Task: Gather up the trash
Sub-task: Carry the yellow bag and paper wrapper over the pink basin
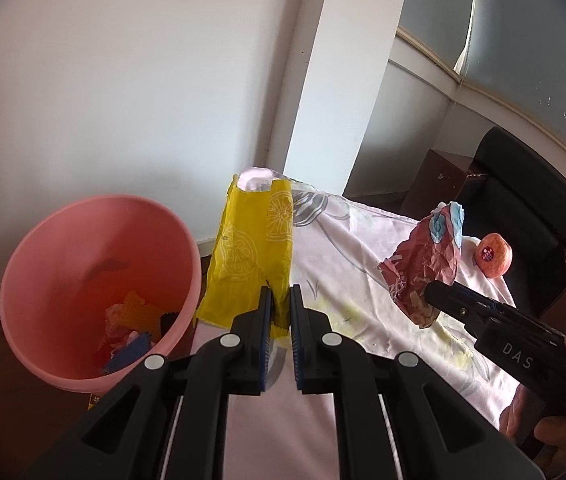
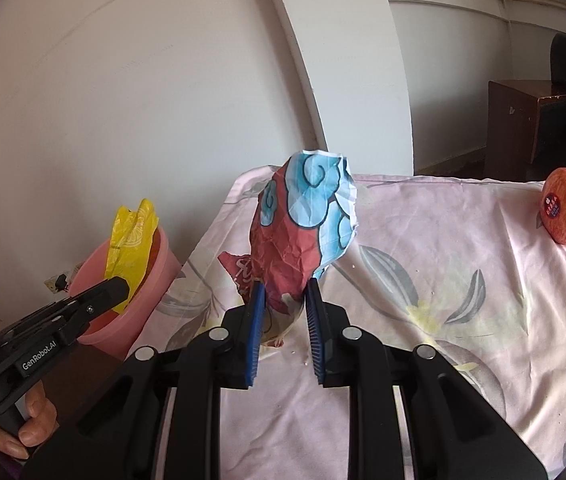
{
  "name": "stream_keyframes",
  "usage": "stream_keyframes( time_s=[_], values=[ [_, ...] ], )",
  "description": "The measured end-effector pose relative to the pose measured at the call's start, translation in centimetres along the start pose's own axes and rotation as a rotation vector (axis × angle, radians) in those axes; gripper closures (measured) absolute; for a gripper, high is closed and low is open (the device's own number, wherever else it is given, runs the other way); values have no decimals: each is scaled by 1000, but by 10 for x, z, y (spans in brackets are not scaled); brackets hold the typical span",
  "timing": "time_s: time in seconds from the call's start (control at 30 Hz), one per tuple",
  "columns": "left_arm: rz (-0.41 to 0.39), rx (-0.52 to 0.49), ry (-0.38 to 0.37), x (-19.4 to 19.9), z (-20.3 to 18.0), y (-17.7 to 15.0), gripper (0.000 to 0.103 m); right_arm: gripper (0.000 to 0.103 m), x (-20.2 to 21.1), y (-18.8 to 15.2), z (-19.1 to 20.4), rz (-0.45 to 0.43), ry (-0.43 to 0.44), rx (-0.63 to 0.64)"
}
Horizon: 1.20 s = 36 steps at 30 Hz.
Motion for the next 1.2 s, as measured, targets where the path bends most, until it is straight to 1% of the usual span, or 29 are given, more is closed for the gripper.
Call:
stream_keyframes(
  time_s=[0.4, 0.57, 1.2],
  values=[
    [1, 44, 98, 13, 32, -13, 95, 82, -14, -7, 38, 30, 53, 64],
    [0, 58, 122, 17, 42, -15, 95, 82, -19, -9, 53, 41, 70, 86],
    [13, 122, 189, 23, 75, -31, 95, 82, -44, -13, 89, 82, 109, 146]
  ],
)
Point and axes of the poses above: each gripper's, at about its wrist camera, not at the fingertips, and x roughly against the way its jaws point, z to its left, y to its top, the point moved 4 cm from there along -x, roughly the way its jaws point, and after that the axes turned 15 degrees about -x, right-handed, at the moved point
